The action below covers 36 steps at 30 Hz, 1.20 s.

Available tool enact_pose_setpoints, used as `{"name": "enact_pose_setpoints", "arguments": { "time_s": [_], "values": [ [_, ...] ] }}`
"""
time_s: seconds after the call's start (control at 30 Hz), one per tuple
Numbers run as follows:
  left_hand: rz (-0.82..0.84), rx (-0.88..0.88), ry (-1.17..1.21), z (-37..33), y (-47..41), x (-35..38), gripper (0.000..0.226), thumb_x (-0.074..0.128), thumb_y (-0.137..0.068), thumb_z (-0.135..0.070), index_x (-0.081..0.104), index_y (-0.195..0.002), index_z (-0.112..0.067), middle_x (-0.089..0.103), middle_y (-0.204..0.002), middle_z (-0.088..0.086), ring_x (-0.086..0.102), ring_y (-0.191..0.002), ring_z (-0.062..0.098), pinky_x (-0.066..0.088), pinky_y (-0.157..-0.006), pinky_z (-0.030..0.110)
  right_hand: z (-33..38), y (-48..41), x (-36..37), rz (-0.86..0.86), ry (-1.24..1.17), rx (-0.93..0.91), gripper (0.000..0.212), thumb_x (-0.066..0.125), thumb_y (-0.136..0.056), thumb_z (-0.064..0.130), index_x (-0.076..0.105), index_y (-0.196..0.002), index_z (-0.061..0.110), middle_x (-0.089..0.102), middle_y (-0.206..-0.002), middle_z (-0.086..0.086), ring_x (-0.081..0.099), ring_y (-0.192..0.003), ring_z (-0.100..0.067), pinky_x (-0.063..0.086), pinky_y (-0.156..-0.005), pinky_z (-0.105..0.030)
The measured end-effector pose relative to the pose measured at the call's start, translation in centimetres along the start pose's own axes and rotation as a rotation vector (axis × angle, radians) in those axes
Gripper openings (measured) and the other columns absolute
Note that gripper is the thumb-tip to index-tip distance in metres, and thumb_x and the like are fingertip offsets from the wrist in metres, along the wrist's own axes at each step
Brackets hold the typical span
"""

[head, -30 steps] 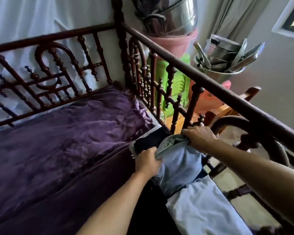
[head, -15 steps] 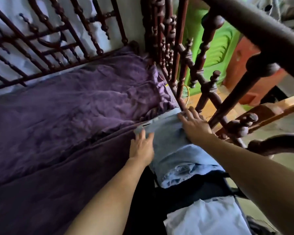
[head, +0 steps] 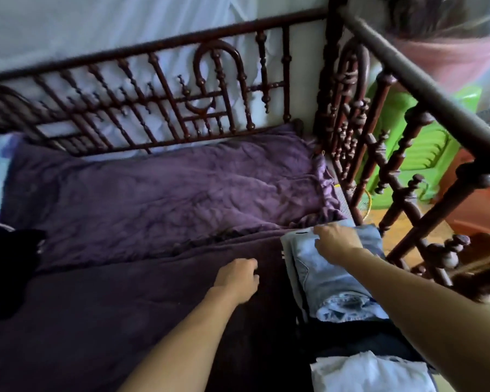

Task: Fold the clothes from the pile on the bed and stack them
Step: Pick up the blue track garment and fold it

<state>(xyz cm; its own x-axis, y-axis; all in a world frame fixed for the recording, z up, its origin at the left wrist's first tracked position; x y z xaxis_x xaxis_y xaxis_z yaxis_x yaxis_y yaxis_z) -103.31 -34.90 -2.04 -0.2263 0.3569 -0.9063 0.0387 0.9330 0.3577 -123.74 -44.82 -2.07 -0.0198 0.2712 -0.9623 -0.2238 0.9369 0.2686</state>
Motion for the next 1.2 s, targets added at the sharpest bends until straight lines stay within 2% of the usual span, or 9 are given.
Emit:
{"name": "enact_pose_setpoints", "arguments": {
  "time_s": [0.13, 0.23, 0.43, 0.5, 0.57, 0.7, 0.83, 1.03, 1.2],
  "values": [
    [-0.127, -0.099, -0.041, 6.8, 7.4, -6.8, 0.027, 0.049, -0.094, -0.032, 0.06, -0.116, -0.021, 0.063, -0.118, 0.007, 0.06, -0.107, 0.03, 0.049, -0.084, 0.037, 10.5, 3.4, -5.3, -0.075, 0.001, -0.176, 0.025, 0.049, -0.091, 0.03, 0.062, -0.112, 0.024, 0.065, -0.117, -0.007, 0.061, -0.108, -0.031, 0.047, -0.084, -0.035],
    [-0.233, -0.17, -0.085, 11.9, 14.5, -11.7, 0.025, 0.049, -0.094, -0.033, 0.059, -0.114, -0.022, 0.063, -0.116, 0.008, 0.06, -0.105, 0.03, 0.049, -0.083, 0.037, 19.5, 6.6, -9.4, -0.147, 0.033, -0.335, 0.027, 0.049, -0.092, 0.032, 0.063, -0.114, 0.026, 0.066, -0.116, -0.005, 0.062, -0.107, -0.029, 0.048, -0.084, -0.034],
    [-0.474, -0.342, -0.064, 22.8, 33.7, -19.1, 0.024, 0.051, -0.093, -0.034, 0.062, -0.111, -0.023, 0.065, -0.114, 0.005, 0.061, -0.102, 0.027, 0.049, -0.08, 0.034, 38.7, 17.8, -15.8, -0.291, 0.05, -0.654, 0.022, 0.047, -0.094, 0.033, 0.062, -0.104, 0.02, 0.067, -0.107, -0.007, 0.063, -0.096, -0.032, 0.039, -0.067, -0.033],
    [-0.515, -0.401, -0.065, 26.1, 40.6, -19.7, 0.023, 0.05, -0.094, -0.035, 0.062, -0.11, -0.023, 0.064, -0.112, 0.004, 0.061, -0.098, 0.026, 0.046, -0.073, 0.031, 45.1, 22.6, -17.2, -0.34, 0.054, -0.756, 0.023, 0.044, -0.095, 0.033, 0.06, -0.103, 0.02, 0.067, -0.104, -0.007, 0.062, -0.092, -0.032, 0.039, -0.066, -0.033],
    [-0.537, -0.471, -0.075, 29.1, 47.4, -19.7, 0.024, 0.05, -0.094, -0.035, 0.062, -0.11, -0.024, 0.064, -0.111, 0.004, 0.061, -0.098, 0.027, 0.045, -0.073, 0.032, 51.2, 27.7, -18.2, -0.375, 0.022, -0.862, 0.022, 0.043, -0.097, 0.034, 0.059, -0.101, 0.019, 0.066, -0.1, -0.008, 0.061, -0.087, -0.033, 0.039, -0.063, -0.033],
    [-0.566, -0.61, -0.128, 34.7, 59.7, -19.6, 0.019, 0.05, -0.094, -0.032, 0.063, -0.101, -0.019, 0.065, -0.105, 0.006, 0.061, -0.095, 0.028, 0.044, -0.071, 0.033, 62.0, 37.2, -19.2, -0.419, -0.02, -1.049, 0.023, 0.043, -0.096, 0.037, 0.061, -0.105, 0.024, 0.066, -0.103, -0.005, 0.061, -0.09, -0.031, 0.044, -0.066, -0.034],
    [-0.619, -0.747, -0.17, 39.4, 69.7, -20.5, 0.022, 0.049, -0.092, -0.032, 0.062, -0.104, -0.019, 0.065, -0.11, 0.007, 0.06, -0.103, 0.029, 0.05, -0.083, 0.038, 71.2, 44.1, -19.6, -0.424, 0.023, -1.185, 0.023, 0.043, -0.097, 0.038, 0.06, -0.107, 0.025, 0.066, -0.102, -0.004, 0.062, -0.089, -0.027, 0.051, -0.071, -0.037],
    [-0.673, -0.895, -0.155, 47.4, 78.7, -20.1, 0.025, 0.049, -0.092, -0.034, 0.063, -0.107, -0.019, 0.065, -0.11, 0.007, 0.06, -0.102, 0.029, 0.049, -0.082, 0.036, 83.2, 49.0, -18.3, -0.399, 0.097, -1.31, 0.022, 0.041, -0.098, 0.033, 0.059, -0.101, 0.02, 0.065, -0.093, -0.006, 0.061, -0.081, -0.027, 0.049, -0.065, -0.037],
    [-0.681, -0.95, -0.127, 55.9, 81.0, -20.1, 0.021, 0.05, -0.091, -0.033, 0.064, -0.103, -0.021, 0.065, -0.104, 0.007, 0.061, -0.096, 0.027, 0.047, -0.076, 0.033, 93.6, 48.5, -17.0, -0.4, 0.102, -1.371, 0.023, 0.04, -0.099, 0.034, 0.058, -0.109, 0.024, 0.066, -0.096, -0.001, 0.06, -0.079, -0.022, 0.041, -0.057, -0.03]
  ]
}}
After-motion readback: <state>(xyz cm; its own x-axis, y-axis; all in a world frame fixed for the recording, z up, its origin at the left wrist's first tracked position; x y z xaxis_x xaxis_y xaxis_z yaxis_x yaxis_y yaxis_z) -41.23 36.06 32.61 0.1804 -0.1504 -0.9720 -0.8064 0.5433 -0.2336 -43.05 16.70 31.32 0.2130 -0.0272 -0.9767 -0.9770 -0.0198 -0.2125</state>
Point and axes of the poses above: each hand's wrist, its own y-axis away from the middle knuckle, its own x-axis out of the palm, z = x × y, the point moved 10 cm from there along -y, towards the middle knuckle
